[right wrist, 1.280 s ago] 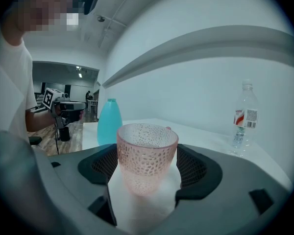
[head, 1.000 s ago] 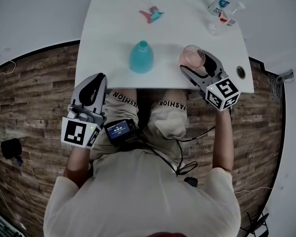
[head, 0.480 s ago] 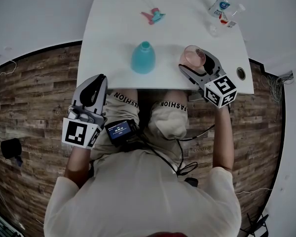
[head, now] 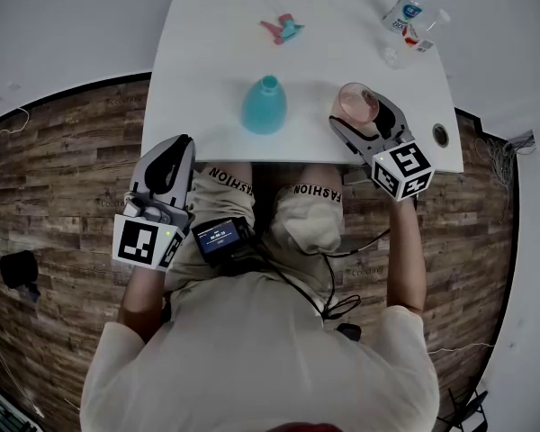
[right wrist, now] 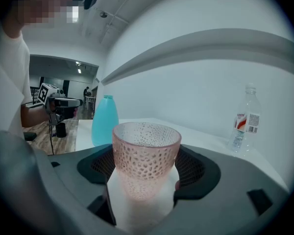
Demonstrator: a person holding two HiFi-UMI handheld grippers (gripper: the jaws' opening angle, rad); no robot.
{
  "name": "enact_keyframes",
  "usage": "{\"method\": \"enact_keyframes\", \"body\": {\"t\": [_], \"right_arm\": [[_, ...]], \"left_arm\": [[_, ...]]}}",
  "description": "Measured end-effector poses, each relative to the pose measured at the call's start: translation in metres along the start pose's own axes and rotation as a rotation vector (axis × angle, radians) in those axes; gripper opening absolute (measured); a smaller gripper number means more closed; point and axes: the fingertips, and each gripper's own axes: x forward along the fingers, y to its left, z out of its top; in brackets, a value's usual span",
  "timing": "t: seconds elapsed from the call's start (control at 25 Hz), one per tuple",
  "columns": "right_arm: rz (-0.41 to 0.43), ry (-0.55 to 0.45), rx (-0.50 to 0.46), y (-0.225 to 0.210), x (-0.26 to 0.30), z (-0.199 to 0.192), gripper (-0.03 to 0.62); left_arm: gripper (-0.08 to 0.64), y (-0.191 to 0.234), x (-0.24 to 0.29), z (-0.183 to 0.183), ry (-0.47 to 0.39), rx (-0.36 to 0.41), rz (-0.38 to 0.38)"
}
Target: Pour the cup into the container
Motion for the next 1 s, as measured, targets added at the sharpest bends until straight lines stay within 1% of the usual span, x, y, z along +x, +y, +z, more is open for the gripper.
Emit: {"method": "enact_keyframes", "body": {"t": [0.12, 0.32, 1.0], "right_arm": [[-0.002, -0.003, 0.01, 0.001, -0.001, 0.003, 0.368], [-0.007, 0.001, -0.004, 0.005, -0.002, 0.014, 0.368], [-0.042, 0.013, -0.105, 0.018, 0.0, 0.065, 0.368]], "left_arm": [[0.014, 0.001, 0.0, -0.001, -0.003, -0.003, 0.0], [0.014, 0.002, -0.001, -0.001, -0.005, -0.008, 0.0], [0.014, 0.006, -0.004, 0.002, -0.017, -0.021, -0.011]]}}
